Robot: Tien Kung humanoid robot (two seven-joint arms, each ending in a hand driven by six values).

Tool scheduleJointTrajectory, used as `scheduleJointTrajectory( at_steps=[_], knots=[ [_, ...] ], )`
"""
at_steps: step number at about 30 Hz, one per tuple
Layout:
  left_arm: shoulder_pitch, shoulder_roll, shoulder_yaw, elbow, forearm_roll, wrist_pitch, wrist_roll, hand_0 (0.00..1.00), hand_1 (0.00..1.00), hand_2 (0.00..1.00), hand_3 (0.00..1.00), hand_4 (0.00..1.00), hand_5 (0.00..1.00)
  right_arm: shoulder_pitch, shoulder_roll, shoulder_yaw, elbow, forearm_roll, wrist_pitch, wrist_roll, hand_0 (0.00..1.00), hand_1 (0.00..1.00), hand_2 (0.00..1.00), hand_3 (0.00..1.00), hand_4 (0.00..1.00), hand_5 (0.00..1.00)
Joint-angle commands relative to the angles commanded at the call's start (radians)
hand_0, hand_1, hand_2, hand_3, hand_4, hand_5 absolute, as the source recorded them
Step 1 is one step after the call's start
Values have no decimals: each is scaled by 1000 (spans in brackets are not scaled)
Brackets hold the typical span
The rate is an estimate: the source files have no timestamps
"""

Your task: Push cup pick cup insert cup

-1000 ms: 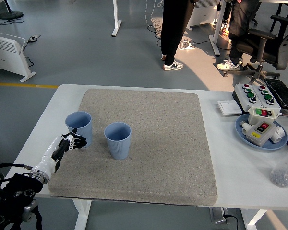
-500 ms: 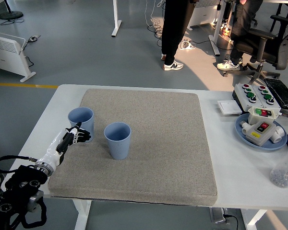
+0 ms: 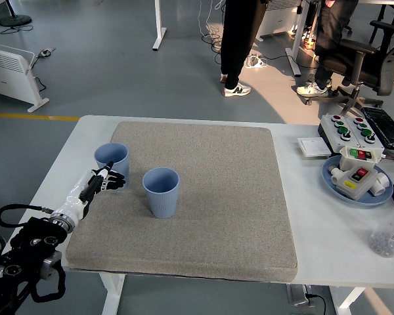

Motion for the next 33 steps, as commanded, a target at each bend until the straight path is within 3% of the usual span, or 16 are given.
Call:
scheduleJointTrajectory(
  at_steps=[11,17,28,29,33],
  knots=[
    [13,7,-19,-10,10,-1,0,693,562,506,459,594,998,-2,2,9,0,-17,3,-3,523,544,617,562,111,449],
    [56,24,-63,-57,40,-5,12,683,563,506,459,594,998,-2,0,2,0,-4,1,-1,523,544,617,562,110,447],
    [212,85,-235,-285,208,1,92,677,571,517,472,607,998,-2,-4,5,-1,-2,-1,1,523,544,617,562,110,445],
    [225,89,-253,-310,223,3,97,625,594,553,517,768,998,-3,-5,4,-1,-1,-1,1,523,544,617,562,111,448],
    [278,114,-326,-436,315,19,124,625,594,553,517,768,998,-3,-5,4,-2,3,-2,2,523,544,617,562,111,448]
  ],
)
